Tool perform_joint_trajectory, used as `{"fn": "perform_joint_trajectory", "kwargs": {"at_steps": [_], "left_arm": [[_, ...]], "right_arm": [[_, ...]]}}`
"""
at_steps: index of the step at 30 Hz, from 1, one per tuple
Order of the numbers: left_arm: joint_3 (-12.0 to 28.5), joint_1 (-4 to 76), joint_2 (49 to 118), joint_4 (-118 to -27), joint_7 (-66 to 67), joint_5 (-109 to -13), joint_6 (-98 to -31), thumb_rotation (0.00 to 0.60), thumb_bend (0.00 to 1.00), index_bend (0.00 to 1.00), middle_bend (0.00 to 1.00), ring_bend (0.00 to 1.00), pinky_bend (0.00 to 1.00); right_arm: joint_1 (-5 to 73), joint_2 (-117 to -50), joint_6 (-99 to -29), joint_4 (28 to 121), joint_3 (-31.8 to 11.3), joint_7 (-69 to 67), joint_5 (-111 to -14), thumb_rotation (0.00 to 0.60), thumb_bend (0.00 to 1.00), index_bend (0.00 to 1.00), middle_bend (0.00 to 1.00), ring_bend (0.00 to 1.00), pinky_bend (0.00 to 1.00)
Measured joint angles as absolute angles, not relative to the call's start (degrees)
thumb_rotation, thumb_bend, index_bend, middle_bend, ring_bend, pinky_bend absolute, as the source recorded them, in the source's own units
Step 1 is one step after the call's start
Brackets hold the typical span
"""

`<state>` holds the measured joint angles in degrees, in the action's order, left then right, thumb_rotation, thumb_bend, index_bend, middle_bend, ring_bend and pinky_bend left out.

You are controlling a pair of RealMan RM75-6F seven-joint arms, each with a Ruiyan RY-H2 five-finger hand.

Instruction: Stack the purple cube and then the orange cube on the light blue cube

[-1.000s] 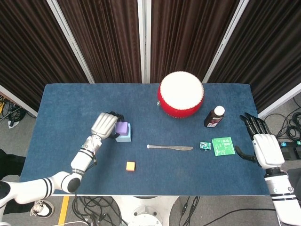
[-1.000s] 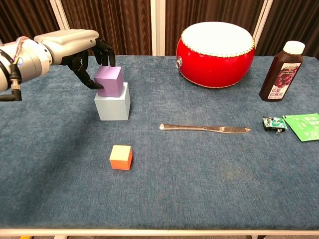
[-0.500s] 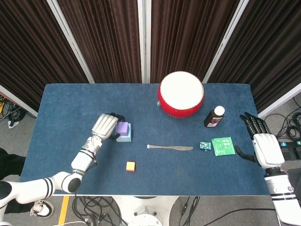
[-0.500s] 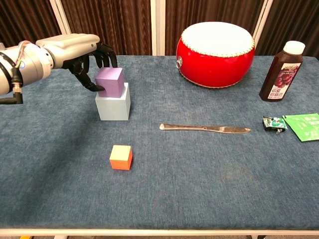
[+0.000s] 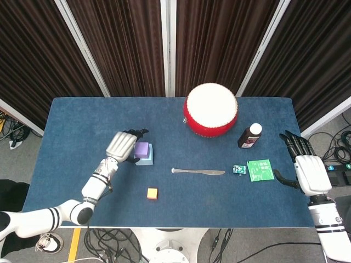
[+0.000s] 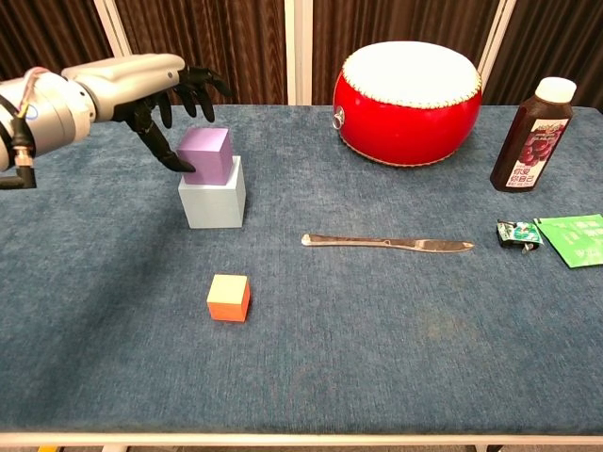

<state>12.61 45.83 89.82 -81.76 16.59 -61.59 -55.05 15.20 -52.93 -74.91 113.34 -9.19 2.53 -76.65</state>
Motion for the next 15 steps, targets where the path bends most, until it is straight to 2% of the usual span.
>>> {"fn": "perform_joint_trajectory", "kwargs": {"at_steps": [6, 11, 15], "left_arm": [[12.8, 44.6, 86.8, -86.9, 18.1, -62.1, -58.3, 0.600, 0.10, 0.23, 0.41, 0.32, 0.42], [13.2, 42.9, 82.8, -93.5, 19.1, -63.2, -62.1, 0.600, 0.10, 0.33, 0.41, 0.32, 0.42], [12.7, 40.8, 79.3, -99.1, 18.5, -65.8, -64.5, 0.600, 0.10, 0.35, 0.41, 0.32, 0.42]], "right_arm": [[15.1, -52.7, -74.9, 113.3, -9.1, 1.8, -76.9, 0.600, 0.22, 0.00, 0.00, 0.00, 0.00], [15.1, -52.6, -74.9, 113.3, -9.1, 1.6, -77.0, 0.600, 0.22, 0.00, 0.00, 0.00, 0.00], [15.0, -52.7, -75.0, 113.3, -9.0, 1.8, -77.2, 0.600, 0.22, 0.00, 0.00, 0.00, 0.00]]}}
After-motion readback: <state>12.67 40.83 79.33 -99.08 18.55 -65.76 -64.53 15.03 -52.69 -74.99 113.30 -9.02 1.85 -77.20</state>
